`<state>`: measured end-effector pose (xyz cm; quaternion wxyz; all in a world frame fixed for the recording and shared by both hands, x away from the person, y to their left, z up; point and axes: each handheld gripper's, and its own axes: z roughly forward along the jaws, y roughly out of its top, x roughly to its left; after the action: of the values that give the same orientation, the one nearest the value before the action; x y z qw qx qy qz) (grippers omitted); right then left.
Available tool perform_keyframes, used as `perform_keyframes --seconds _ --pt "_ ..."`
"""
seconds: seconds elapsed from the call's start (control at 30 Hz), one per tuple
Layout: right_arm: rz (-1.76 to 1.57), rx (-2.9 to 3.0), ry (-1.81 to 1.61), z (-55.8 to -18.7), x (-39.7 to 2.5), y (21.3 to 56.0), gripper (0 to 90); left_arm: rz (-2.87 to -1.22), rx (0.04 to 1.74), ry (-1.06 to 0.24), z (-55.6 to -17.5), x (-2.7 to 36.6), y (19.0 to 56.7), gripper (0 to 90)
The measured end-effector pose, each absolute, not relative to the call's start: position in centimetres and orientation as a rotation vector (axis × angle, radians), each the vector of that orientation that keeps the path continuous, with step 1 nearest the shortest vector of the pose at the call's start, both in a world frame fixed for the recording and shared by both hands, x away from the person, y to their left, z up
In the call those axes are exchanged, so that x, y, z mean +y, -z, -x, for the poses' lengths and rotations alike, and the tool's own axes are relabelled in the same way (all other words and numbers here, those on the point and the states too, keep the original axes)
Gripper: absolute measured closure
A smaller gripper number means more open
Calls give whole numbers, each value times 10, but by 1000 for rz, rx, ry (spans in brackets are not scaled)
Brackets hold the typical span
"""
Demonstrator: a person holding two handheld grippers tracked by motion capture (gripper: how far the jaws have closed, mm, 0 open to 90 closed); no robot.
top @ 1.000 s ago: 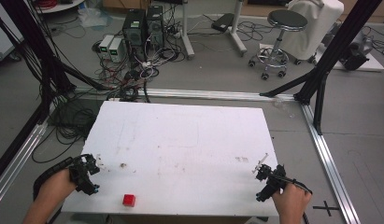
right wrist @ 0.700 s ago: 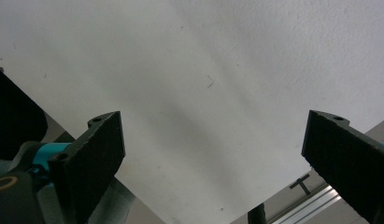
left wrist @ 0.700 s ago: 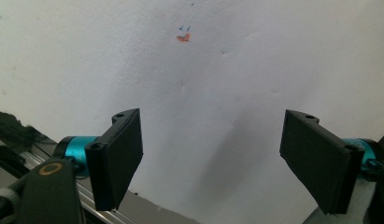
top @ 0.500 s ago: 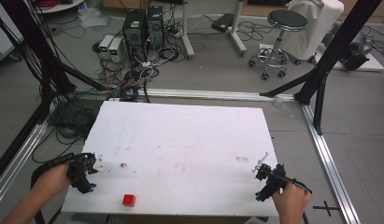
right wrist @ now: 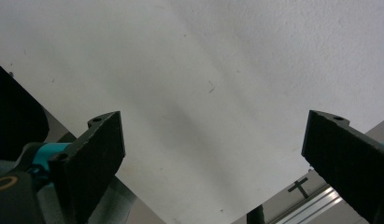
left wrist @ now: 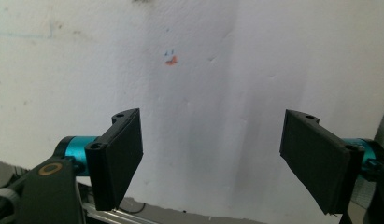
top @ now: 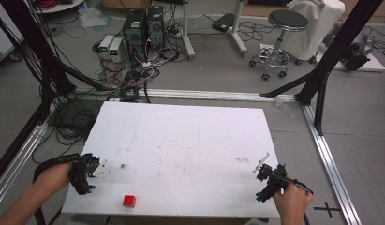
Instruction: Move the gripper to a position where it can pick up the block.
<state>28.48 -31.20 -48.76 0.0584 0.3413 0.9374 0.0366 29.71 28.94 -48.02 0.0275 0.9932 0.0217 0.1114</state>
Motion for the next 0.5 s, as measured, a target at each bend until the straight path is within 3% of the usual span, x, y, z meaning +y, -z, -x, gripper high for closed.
perform_keyframes --seconds 0.2,0.5 --pt "-1040 2841 -119 -284 -311 486 52 -3065 -38 -298 -289 279 480 216" --pt "-1034 2840 -135 -284 -312 484 52 -3077 -63 -267 -277 257 478 216"
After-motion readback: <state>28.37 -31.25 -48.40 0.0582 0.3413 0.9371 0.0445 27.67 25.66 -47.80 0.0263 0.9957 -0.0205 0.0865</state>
